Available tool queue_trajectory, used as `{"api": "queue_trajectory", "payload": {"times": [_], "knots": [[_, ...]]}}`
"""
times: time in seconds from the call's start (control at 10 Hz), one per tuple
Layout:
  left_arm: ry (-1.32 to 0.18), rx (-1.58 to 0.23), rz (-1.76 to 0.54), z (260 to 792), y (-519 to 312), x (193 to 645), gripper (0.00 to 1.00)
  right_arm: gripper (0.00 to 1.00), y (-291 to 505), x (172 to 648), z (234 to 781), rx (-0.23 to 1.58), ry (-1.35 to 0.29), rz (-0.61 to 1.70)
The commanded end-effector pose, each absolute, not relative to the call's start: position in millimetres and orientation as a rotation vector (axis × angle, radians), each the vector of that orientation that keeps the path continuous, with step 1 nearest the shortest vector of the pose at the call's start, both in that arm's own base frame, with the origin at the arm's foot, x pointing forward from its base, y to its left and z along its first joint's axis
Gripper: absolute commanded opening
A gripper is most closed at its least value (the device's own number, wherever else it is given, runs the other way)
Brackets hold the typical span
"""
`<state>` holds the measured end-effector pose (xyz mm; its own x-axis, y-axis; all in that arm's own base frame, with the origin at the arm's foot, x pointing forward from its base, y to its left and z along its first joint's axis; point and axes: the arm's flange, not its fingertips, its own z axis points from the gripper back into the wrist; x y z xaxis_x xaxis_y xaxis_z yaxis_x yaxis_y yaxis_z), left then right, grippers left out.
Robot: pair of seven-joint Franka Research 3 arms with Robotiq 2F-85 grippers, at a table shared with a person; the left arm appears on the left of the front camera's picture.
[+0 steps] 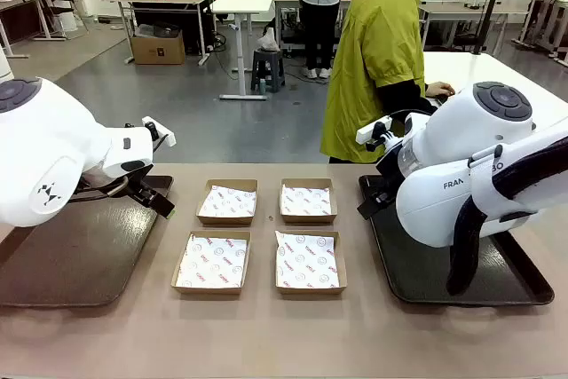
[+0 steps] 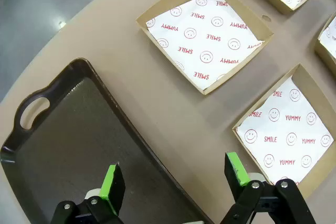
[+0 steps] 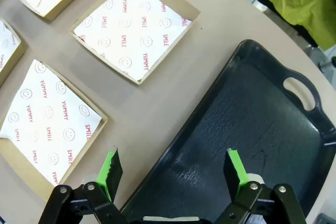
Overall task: Individually package the donuts and arrange them on the tray.
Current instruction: Pick up one Paper togo box.
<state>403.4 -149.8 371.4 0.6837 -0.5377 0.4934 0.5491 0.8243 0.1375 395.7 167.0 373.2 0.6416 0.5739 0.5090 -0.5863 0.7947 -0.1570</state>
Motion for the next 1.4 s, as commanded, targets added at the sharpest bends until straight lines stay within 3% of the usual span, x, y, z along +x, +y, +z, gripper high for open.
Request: {"api": "queue_trajectory", "payload": {"times": [0.0,1.3], "knots": [[-0.546,-0.022,-0.609,371.4,-149.9,403.3,1.0,1.0,167.0,395.7,373.2,0.023,-0.572,0.661],[-0.546,-0.022,-0.609,371.4,-150.0,403.3,1.0,1.0,167.0,395.7,373.2,0.023,-0.572,0.661]]}}
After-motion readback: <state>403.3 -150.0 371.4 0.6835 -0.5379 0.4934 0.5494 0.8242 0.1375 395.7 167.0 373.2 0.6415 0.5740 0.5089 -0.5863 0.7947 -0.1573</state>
